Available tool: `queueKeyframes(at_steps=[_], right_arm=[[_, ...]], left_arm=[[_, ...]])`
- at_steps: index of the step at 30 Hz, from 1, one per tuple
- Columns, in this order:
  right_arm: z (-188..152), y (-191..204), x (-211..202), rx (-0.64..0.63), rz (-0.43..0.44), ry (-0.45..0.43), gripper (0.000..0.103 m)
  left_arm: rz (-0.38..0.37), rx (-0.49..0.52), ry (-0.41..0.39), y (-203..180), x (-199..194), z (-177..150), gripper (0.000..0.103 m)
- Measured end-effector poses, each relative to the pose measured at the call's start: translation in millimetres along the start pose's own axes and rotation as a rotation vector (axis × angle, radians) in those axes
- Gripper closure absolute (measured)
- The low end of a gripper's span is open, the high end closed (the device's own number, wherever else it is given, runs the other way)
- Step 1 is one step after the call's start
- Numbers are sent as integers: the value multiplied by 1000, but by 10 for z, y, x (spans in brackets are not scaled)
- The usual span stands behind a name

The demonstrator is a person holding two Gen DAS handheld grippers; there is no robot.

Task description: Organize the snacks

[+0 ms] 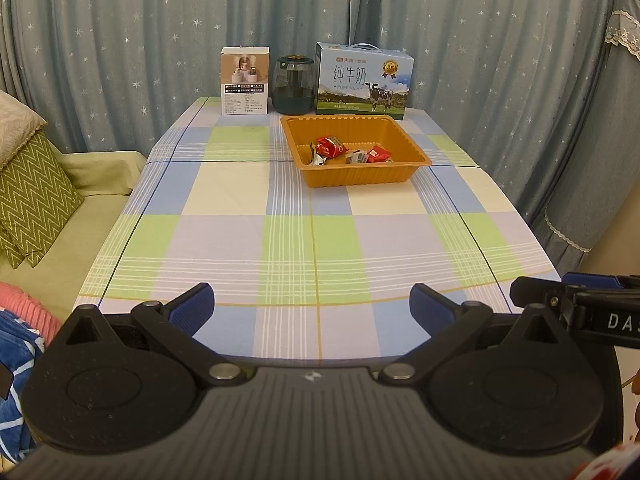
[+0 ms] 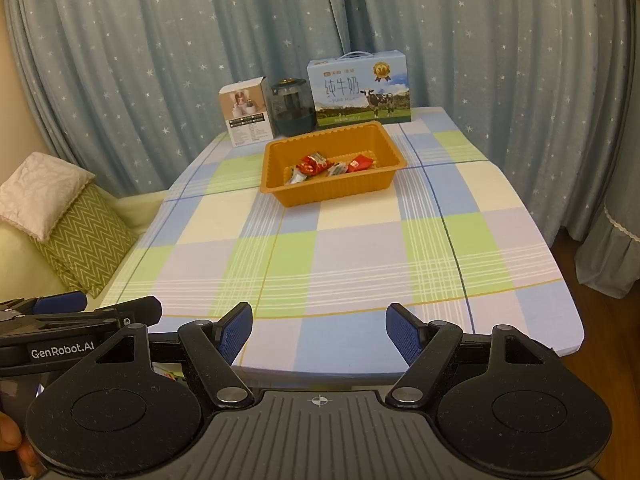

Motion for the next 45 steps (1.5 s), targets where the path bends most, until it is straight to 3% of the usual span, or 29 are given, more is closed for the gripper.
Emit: queueKeyframes(at_steps=[45], right_arm=[[0, -45, 11, 2, -2, -6, 29]], left_arm=[[-7, 4, 0, -47, 13, 8, 0]])
Point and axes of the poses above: each gripper's, at about its wrist camera, not at the fingertips, and x roughly the way its jaws point, y to its left, z to its top, the point moved 2 cm from there along x, roughly the way its jaws point, and after that the axes turned 4 degrees about -x, right-handed, at the moved point
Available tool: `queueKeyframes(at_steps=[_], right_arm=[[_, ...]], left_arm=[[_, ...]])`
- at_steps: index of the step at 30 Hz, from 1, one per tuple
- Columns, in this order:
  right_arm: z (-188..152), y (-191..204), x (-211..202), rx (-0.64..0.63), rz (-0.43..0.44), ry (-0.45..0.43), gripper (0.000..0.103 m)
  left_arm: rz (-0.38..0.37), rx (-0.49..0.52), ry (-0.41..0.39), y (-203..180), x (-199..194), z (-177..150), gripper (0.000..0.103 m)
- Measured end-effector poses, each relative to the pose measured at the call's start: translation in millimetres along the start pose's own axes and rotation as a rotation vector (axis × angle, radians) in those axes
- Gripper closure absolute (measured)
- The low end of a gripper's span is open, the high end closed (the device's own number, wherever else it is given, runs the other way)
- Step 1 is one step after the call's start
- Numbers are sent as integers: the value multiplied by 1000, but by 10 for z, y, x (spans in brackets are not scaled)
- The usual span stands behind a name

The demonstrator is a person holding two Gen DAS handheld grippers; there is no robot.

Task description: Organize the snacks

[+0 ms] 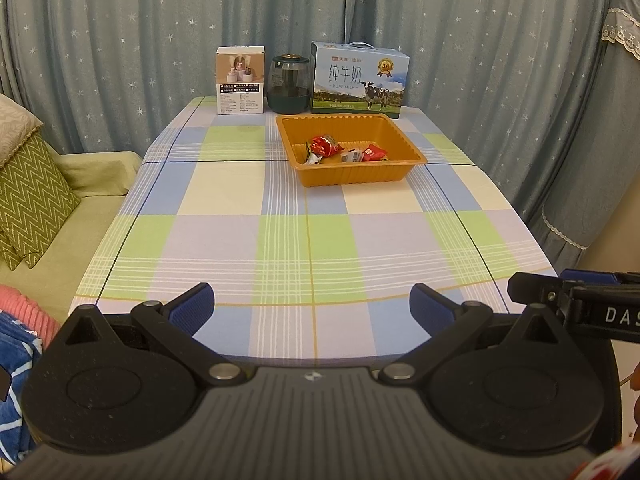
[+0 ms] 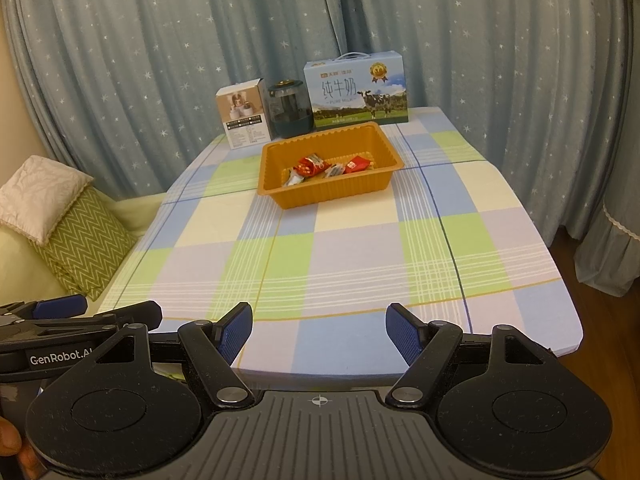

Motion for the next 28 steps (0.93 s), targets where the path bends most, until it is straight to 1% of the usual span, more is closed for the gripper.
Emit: queueKeyframes(at_steps=[23, 28], right_arm=[[5, -4, -1, 1, 1, 0, 29], [6, -4, -2, 1, 0, 1, 29]], left_arm=[[-8, -7, 1, -16, 26, -62, 0], [-11, -13, -17, 10, -1, -72, 0]])
Point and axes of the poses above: each gripper's, at about its wrist camera, not at the fingertips, and x roughly the way its jaws point, y to its left, z to its top, the point moved 2 cm from there along x, roughly the way its jaws point, and after that the axes turned 4 degrees about -x, right-handed, at the moved point
